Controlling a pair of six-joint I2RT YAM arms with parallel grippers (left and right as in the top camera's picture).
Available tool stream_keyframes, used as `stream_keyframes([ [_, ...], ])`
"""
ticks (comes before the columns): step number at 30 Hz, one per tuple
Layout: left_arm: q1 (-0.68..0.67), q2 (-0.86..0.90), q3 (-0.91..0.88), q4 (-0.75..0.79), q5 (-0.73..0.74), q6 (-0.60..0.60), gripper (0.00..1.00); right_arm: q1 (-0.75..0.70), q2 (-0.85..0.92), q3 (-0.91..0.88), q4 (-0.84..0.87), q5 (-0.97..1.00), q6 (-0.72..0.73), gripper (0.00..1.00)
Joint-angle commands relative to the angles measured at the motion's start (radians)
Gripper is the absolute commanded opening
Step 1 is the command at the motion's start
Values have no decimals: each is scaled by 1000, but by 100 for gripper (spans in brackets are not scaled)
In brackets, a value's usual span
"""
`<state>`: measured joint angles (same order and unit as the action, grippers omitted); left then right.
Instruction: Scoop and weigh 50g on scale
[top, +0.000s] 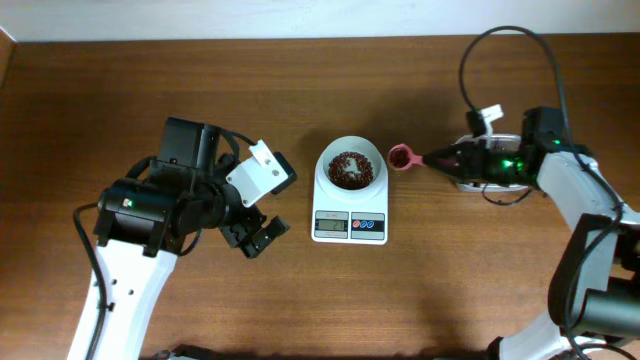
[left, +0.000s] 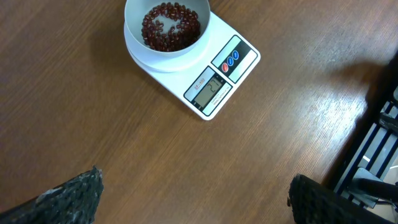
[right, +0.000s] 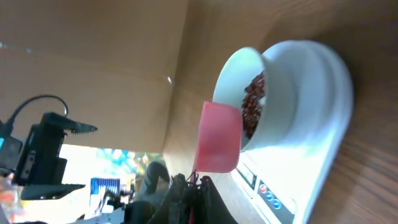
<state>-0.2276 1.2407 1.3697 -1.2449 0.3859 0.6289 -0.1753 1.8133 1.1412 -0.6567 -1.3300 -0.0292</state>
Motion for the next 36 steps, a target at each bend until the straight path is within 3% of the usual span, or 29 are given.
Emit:
stream_keyframes([
  [1, 6, -3, -2, 1, 11, 15, 99, 64, 13, -6, 11, -32, 4, 4],
  [8, 6, -3, -2, 1, 11, 15, 99, 181, 13, -6, 159, -51, 15, 4],
  [18, 6, -3, -2, 1, 11, 15, 99, 216, 13, -6, 334, 163, 68, 4],
  [21, 6, -3, -2, 1, 11, 15, 99, 216, 13, -6, 350, 89, 45, 4],
  [22, 6, -3, -2, 1, 11, 15, 99, 216, 13, -6, 349, 240, 124, 4],
  [23, 6, -3, -2, 1, 11, 15, 99, 216, 13, -6, 349, 242, 145, 4],
  [25, 6, -3, -2, 1, 11, 15, 99, 217, 13, -6, 384, 110, 86, 4],
  [27, 6, -3, -2, 1, 11, 15, 99, 216, 13, -6, 388, 228, 142, 4],
  [29, 6, -3, -2, 1, 11, 15, 99, 221, 13, -6, 432, 157, 109, 4],
  [31, 6, -3, -2, 1, 11, 15, 99, 222, 13, -6, 437, 241, 153, 4],
  [33, 6, -3, -2, 1, 11, 15, 99, 222, 13, -6, 454, 136, 74, 4],
  [35, 6, -3, -2, 1, 11, 15, 99, 222, 13, -6, 438, 292, 140, 4],
  [36, 6, -3, -2, 1, 11, 15, 99, 222, 13, -6, 439, 270, 124, 4],
])
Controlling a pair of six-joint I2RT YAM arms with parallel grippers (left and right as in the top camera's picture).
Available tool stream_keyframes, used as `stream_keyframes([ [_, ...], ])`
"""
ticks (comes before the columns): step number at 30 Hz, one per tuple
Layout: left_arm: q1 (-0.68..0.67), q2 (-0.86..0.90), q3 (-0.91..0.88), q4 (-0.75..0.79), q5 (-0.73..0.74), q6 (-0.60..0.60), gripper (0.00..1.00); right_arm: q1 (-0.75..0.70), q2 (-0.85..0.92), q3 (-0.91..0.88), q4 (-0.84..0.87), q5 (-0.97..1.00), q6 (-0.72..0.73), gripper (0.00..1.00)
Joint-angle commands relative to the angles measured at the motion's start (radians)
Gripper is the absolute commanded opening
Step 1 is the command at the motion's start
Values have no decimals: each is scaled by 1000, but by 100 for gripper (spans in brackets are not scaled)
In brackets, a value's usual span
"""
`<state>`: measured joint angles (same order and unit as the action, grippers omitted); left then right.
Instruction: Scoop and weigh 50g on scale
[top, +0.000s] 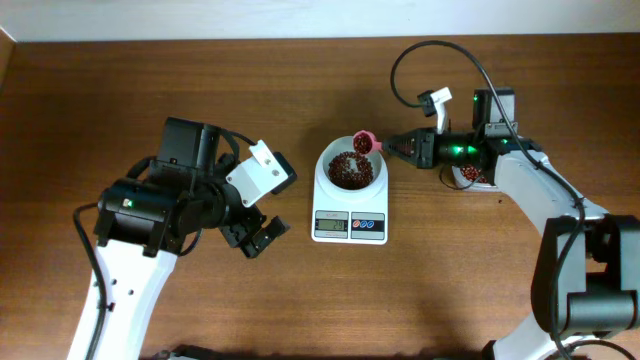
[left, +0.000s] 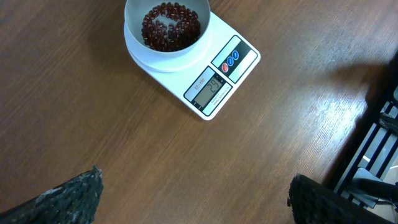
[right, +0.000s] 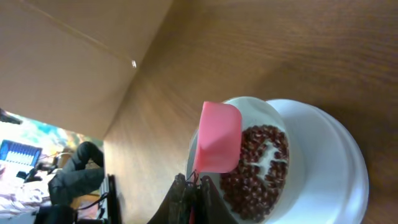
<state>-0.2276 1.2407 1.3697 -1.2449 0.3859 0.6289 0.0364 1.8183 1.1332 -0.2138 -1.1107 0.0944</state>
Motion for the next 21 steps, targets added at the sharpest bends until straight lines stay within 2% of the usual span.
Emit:
stream_keyframes([
  [1, 6, -3, -2, 1, 11, 15, 99, 10, 8, 2, 23, -78, -101, 4],
  [2, 6, -3, -2, 1, 11, 15, 99, 10, 8, 2, 48, -56, -116, 4],
  [3, 6, -3, -2, 1, 11, 15, 99, 10, 8, 2, 39, 53, -80, 4],
  [4, 6, -3, -2, 1, 11, 15, 99, 10, 8, 2, 39, 41, -82, 4],
  [6, 6, -3, -2, 1, 11, 15, 99, 10, 8, 2, 56, -135, -206, 4],
  [8, 6, -3, -2, 1, 11, 15, 99, 10, 8, 2, 33, -2, -164, 4],
  [10, 6, -3, -2, 1, 11, 15, 99, 10, 8, 2, 40, -139, -215, 4],
  [11, 6, -3, -2, 1, 11, 15, 99, 10, 8, 2, 38, -108, -224, 4],
  [12, 6, -3, -2, 1, 11, 15, 99, 10, 8, 2, 5, 54, -148, 4],
  [13, 6, -3, -2, 1, 11, 15, 99, 10, 8, 2, -10, 60, -135, 4],
  [15, 6, -3, -2, 1, 11, 15, 99, 10, 8, 2, 16, -163, -251, 4],
  [17, 6, -3, -2, 1, 11, 15, 99, 10, 8, 2, -2, 33, -129, 4],
  [21, 6, -3, -2, 1, 11, 15, 99, 10, 8, 2, 9, -38, -139, 4],
])
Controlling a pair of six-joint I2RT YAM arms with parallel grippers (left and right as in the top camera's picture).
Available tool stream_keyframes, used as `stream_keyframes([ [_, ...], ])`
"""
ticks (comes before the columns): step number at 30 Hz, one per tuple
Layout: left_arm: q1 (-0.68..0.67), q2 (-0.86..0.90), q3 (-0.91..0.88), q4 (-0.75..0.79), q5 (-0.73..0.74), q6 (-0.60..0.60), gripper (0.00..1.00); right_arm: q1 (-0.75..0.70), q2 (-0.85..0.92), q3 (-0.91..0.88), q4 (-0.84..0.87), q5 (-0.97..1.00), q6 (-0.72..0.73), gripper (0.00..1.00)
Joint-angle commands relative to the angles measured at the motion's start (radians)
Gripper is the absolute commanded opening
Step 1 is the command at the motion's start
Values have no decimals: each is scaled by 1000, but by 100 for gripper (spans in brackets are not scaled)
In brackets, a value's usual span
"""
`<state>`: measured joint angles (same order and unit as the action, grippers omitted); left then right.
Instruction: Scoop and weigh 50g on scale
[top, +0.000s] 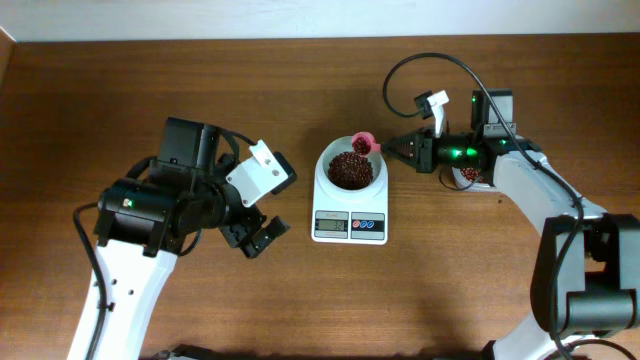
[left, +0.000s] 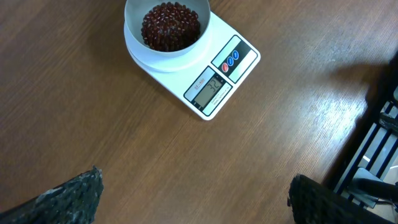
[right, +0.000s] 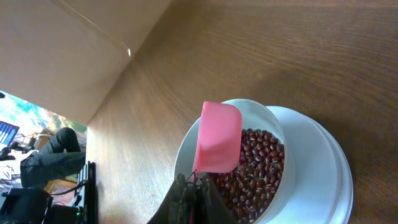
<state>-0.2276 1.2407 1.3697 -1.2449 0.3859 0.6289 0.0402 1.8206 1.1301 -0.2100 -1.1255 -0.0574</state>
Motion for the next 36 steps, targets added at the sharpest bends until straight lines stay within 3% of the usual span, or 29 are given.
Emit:
stream_keyframes([
  [1, 6, -3, -2, 1, 11, 15, 99, 6, 5, 5, 4, -43, 14, 4],
  [3, 6, -3, -2, 1, 11, 15, 99, 5, 5, 5, 20, -227, -97, 4],
  [6, 6, -3, -2, 1, 11, 15, 99, 16, 5, 5, -10, 70, 48, 4],
  [23, 6, -3, -2, 1, 11, 15, 99, 32, 5, 5, 9, 24, 36, 4],
  [26, 6, -3, -2, 1, 11, 15, 99, 31, 5, 5, 55, -168, -3, 4],
  [28, 6, -3, -2, 1, 11, 15, 99, 32, 5, 5, 19, 77, 38, 4],
  [29, 6, -3, -2, 1, 11, 15, 99, 32, 5, 5, 8, 94, 35, 4],
  [32, 6, -3, -2, 1, 11, 15, 99, 32, 5, 5, 28, -5, 35, 4],
  [34, 6, -3, -2, 1, 11, 15, 99, 32, 5, 5, 37, -218, -68, 4],
  [35, 6, -3, -2, 1, 11, 15, 99, 32, 5, 5, 42, -195, -70, 4],
  [36, 6, -3, -2, 1, 11, 15, 99, 32, 5, 5, 32, -53, -8, 4],
])
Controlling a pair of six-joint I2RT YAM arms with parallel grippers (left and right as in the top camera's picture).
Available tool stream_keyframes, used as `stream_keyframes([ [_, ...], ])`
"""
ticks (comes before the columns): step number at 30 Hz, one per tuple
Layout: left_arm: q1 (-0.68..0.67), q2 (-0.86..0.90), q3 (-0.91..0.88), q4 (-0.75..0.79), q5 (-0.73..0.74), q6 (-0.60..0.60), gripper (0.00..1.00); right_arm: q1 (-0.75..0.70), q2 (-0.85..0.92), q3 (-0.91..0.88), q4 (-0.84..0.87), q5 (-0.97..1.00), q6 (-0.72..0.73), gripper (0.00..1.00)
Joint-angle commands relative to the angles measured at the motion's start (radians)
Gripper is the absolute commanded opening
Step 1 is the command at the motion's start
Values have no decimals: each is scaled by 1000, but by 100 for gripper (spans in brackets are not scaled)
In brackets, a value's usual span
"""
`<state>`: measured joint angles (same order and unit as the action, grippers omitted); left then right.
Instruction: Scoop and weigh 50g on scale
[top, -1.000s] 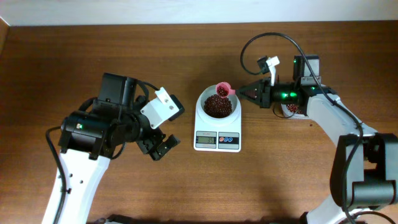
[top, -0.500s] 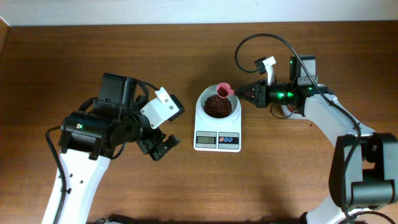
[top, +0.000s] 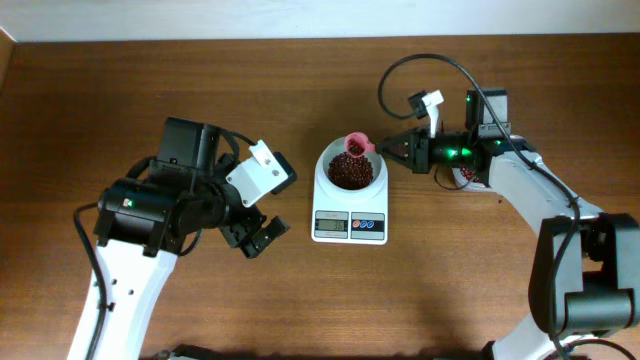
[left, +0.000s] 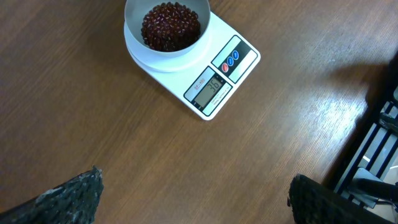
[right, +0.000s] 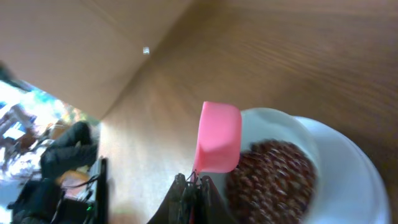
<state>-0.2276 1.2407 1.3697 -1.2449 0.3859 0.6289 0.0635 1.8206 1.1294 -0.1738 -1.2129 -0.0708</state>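
Note:
A white scale (top: 350, 215) stands mid-table with a white bowl (top: 350, 168) of dark red beans (left: 171, 25) on it; its display (left: 212, 88) reads about 36. My right gripper (top: 400, 150) is shut on the handle of a pink scoop (top: 356, 144), whose cup hangs over the bowl's far rim, tilted (right: 217, 137). My left gripper (top: 255, 235) hovers open over bare table left of the scale, its fingertips (left: 68, 196) wide apart.
A small container with red beans (top: 470, 175) sits behind the right arm, mostly hidden. A cable loops above the right arm (top: 420, 70). The table's back edge meets a pale wall (top: 320, 15).
The pink scoop has shifted slightly left and further over the bowl's rim, tilted more. The scale reading has risen from about 34 to about 36. The left arm is unmoved.
The scoop was held to the right of the bowl, which held a thin layer of beans. Then it was over the bowl's rim. Then the bowl was much fuller and the reading higher. Now the scoop is tipped over the rim and the reading is higher again.

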Motion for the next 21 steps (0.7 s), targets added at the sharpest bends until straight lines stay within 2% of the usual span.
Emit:
stream_keyframes([
  [1, 6, -3, -2, 1, 11, 15, 99, 9, 4, 6, -21, 184, 52, 4],
  [6, 6, -3, -2, 1, 11, 15, 99, 8, -44, 13, -26, 198, 42, 4],
  [13, 6, -3, -2, 1, 11, 15, 99, 19, -187, 13, -186, 288, -57, 4],
  [21, 6, -3, -2, 1, 11, 15, 99, 179, -253, 18, -259, 674, -110, 4],
])
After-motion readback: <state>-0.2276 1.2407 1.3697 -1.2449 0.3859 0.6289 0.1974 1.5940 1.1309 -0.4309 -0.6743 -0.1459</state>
